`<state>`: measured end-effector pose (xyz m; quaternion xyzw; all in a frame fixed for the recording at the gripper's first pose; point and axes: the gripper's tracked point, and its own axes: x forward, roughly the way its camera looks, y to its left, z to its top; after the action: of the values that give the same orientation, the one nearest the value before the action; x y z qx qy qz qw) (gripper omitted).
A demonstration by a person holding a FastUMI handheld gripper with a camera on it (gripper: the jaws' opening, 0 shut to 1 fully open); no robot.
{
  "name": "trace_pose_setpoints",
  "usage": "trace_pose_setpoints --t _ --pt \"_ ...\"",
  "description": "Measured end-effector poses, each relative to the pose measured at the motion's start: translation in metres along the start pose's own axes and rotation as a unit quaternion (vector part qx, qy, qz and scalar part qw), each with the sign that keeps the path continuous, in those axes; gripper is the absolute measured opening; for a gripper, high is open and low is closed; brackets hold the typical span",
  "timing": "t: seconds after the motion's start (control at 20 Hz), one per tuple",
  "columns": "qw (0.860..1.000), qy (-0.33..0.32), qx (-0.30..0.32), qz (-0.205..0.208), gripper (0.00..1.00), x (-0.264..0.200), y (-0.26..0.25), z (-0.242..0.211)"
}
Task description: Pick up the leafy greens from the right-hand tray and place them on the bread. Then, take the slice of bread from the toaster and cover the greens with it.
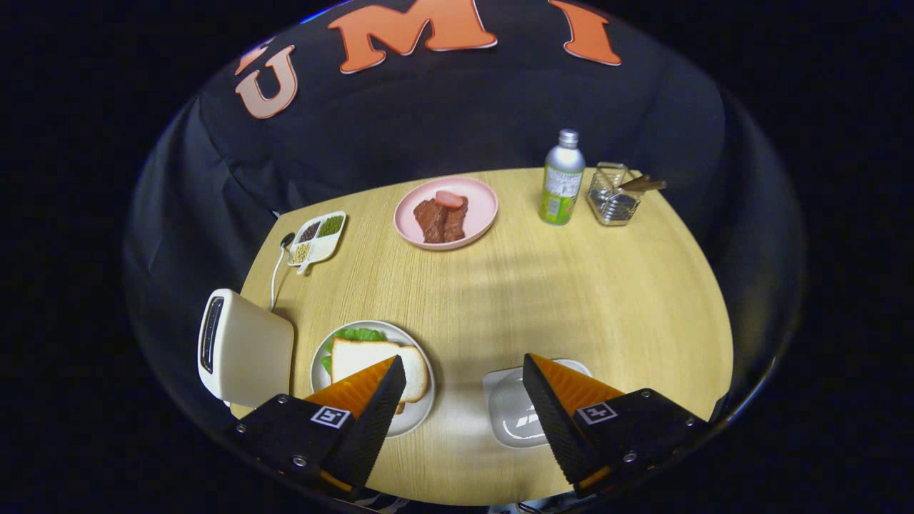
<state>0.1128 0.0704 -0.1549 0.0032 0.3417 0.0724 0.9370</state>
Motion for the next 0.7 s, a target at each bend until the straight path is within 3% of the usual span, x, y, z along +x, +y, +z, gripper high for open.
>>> trace_pose_setpoints --t 0.3,0.5,0.7 --pt "0.991 -0.126 0.014 -0.037 0.99 -0.102 -0.047 0.059" --pt "0.975 -0.213 0.031 -0.061 0.99 -0.161 -0.071 0.086" --pt "0.96 -0.27 0.046 -0.052 0.99 -0.199 -0.076 0.094"
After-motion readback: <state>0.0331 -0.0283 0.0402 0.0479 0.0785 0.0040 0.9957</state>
